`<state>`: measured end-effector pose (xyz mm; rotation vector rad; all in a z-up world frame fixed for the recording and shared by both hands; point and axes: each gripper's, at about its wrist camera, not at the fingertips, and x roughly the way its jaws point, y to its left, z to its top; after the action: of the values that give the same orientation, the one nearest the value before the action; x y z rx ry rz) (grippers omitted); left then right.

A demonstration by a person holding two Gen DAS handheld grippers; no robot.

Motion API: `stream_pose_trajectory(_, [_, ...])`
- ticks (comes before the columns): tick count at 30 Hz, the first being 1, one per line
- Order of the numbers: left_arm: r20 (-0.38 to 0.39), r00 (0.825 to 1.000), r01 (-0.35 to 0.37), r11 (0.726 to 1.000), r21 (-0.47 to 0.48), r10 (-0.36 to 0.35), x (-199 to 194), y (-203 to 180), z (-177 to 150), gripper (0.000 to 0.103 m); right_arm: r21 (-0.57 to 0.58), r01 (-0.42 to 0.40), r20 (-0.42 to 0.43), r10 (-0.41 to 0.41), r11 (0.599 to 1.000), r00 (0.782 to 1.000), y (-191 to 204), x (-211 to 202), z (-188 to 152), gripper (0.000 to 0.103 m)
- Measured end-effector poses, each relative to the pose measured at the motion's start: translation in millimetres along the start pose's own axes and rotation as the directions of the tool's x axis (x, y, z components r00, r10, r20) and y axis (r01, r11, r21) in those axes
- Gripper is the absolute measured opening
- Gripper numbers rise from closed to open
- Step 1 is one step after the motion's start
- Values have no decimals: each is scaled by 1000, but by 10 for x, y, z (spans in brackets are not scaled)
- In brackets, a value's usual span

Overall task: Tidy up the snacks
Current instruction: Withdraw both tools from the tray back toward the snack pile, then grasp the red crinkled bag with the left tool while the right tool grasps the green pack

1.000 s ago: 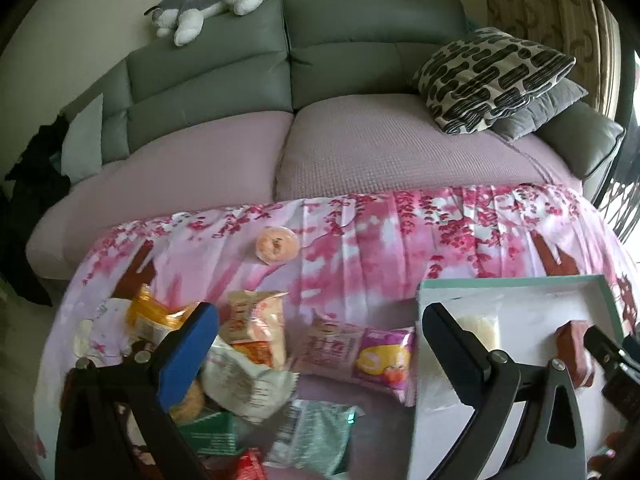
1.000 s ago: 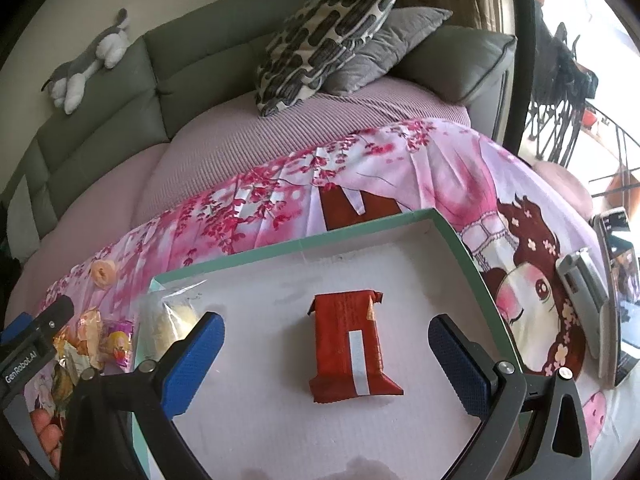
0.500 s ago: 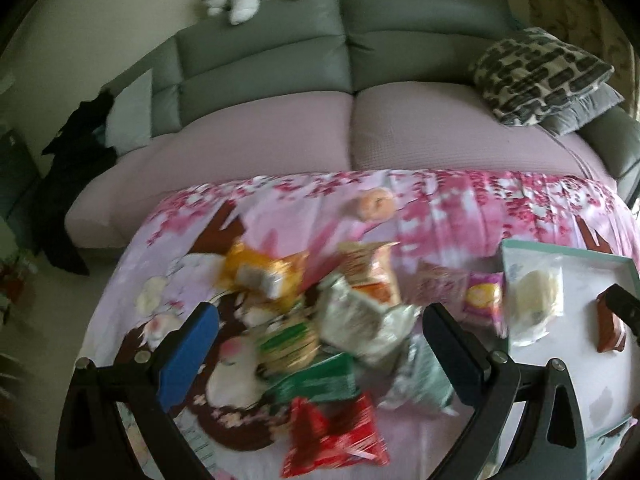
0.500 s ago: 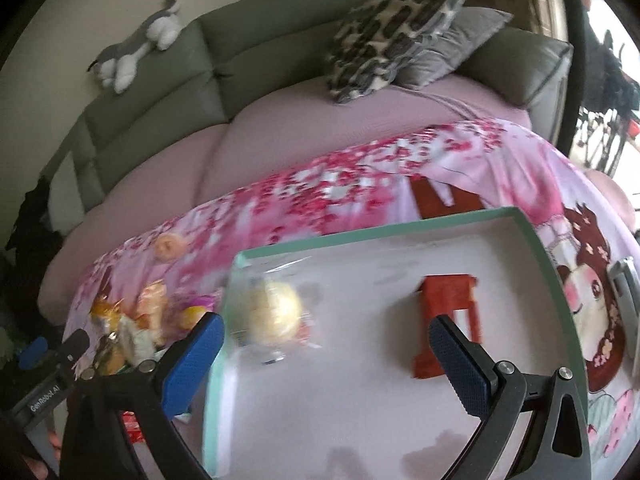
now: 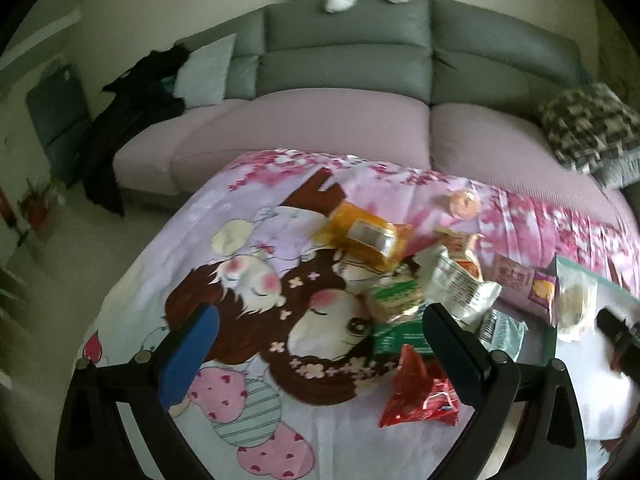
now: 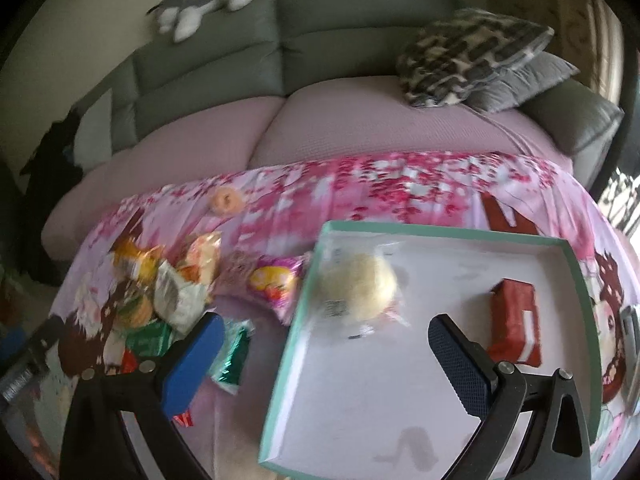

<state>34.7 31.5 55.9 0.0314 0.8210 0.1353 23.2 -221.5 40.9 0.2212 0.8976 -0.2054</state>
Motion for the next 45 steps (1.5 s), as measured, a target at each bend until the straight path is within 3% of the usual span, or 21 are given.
stream_pose_trajectory(6, [-59, 997, 47, 997, -54, -50, 81, 196, -89, 101, -34, -78, -15, 77, 996, 997, 308, 32, -133, 103])
stream_pose_trajectory(11, [-141, 984, 101, 991, -87, -113, 251, 216, -172, 101, -78, -97, -96, 89, 992, 991, 527, 212, -276, 103])
stream_pose_trajectory(14, [-204, 965, 144, 983, -110, -164, 367, 170, -235, 101, -82, -98, -143, 86, 992, 986, 557, 312, -333, 103])
stream_pose_trajectory(19, [-243, 935, 230, 963, -140, -259, 452, 60, -302, 101, -70, -89, -165, 77, 994, 983, 529, 353, -362, 103])
stream_pose_trajectory(23, [-261, 923, 255, 957, -136, -282, 485, -33, -318, 101, -60, -59, -177, 48, 996, 983, 471, 381, -363, 103])
stream_pose_trajectory(27, [-301, 896, 299, 945, -132, -325, 577, -149, -359, 101, -37, -40, -212, 31, 999, 977, 400, 455, -373, 103])
stream_pose_trajectory(32, [-327, 875, 327, 934, -147, -358, 664, -229, -383, 101, -31, 18, -215, -24, 999, 976, 314, 454, -367, 103])
stream_pose_trajectory(36, [-380, 852, 327, 933, -151, -360, 815, -302, -458, 101, 9, 47, -216, -44, 999, 975, 205, 456, -350, 102])
stream_pose_trajectory(41, [-421, 825, 347, 926, -149, -376, 930, -403, -509, 96, 35, 52, -201, -44, 998, 979, 143, 442, -313, 102])
stream_pose_trajectory(43, [-425, 828, 344, 930, -130, -366, 942, -455, -510, 79, 33, 44, -193, -37, 998, 981, 159, 442, -293, 102])
stream_pose_trajectory(45, [-422, 834, 344, 933, -108, -357, 928, -495, -501, 70, 31, 29, -183, -23, 999, 983, 184, 448, -269, 102])
